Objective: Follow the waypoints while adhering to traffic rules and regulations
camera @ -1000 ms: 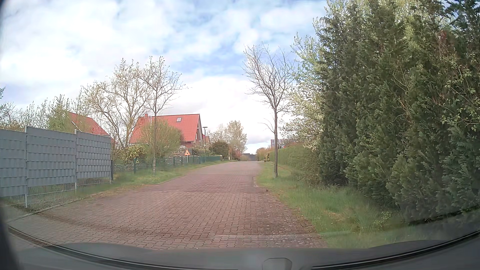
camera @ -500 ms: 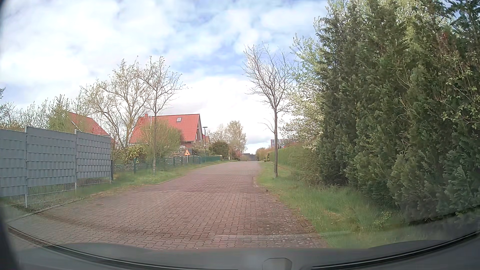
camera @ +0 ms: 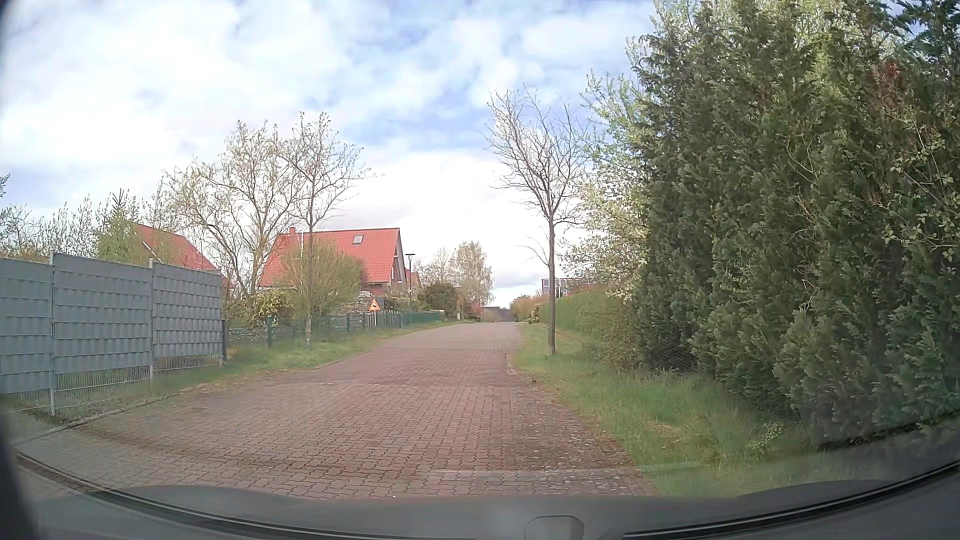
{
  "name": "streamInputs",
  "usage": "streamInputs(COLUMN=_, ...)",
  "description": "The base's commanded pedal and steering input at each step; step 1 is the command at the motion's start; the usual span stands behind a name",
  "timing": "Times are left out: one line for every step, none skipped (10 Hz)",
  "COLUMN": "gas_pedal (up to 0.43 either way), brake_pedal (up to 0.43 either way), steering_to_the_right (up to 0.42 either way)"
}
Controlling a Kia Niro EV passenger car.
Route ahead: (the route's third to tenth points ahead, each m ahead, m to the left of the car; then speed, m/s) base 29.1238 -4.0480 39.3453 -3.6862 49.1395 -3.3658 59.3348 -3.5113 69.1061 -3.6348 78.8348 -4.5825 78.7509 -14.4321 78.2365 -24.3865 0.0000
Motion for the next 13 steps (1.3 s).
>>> streamInputs(gas_pedal=0.000, brake_pedal=0.384, steering_to_the_right=-0.006)
streamInputs(gas_pedal=0.000, brake_pedal=0.384, steering_to_the_right=-0.006)
streamInputs(gas_pedal=0.000, brake_pedal=0.384, steering_to_the_right=-0.006)
streamInputs(gas_pedal=0.000, brake_pedal=0.384, steering_to_the_right=-0.006)
streamInputs(gas_pedal=0.000, brake_pedal=0.384, steering_to_the_right=-0.006)
streamInputs(gas_pedal=0.000, brake_pedal=0.384, steering_to_the_right=-0.006)
streamInputs(gas_pedal=0.000, brake_pedal=0.384, steering_to_the_right=-0.006)
streamInputs(gas_pedal=0.000, brake_pedal=0.384, steering_to_the_right=-0.006)
streamInputs(gas_pedal=0.000, brake_pedal=0.384, steering_to_the_right=-0.006)
streamInputs(gas_pedal=0.000, brake_pedal=0.384, steering_to_the_right=-0.006)
streamInputs(gas_pedal=0.000, brake_pedal=0.384, steering_to_the_right=-0.006)
streamInputs(gas_pedal=0.000, brake_pedal=0.384, steering_to_the_right=-0.006)
streamInputs(gas_pedal=0.000, brake_pedal=0.384, steering_to_the_right=-0.006)
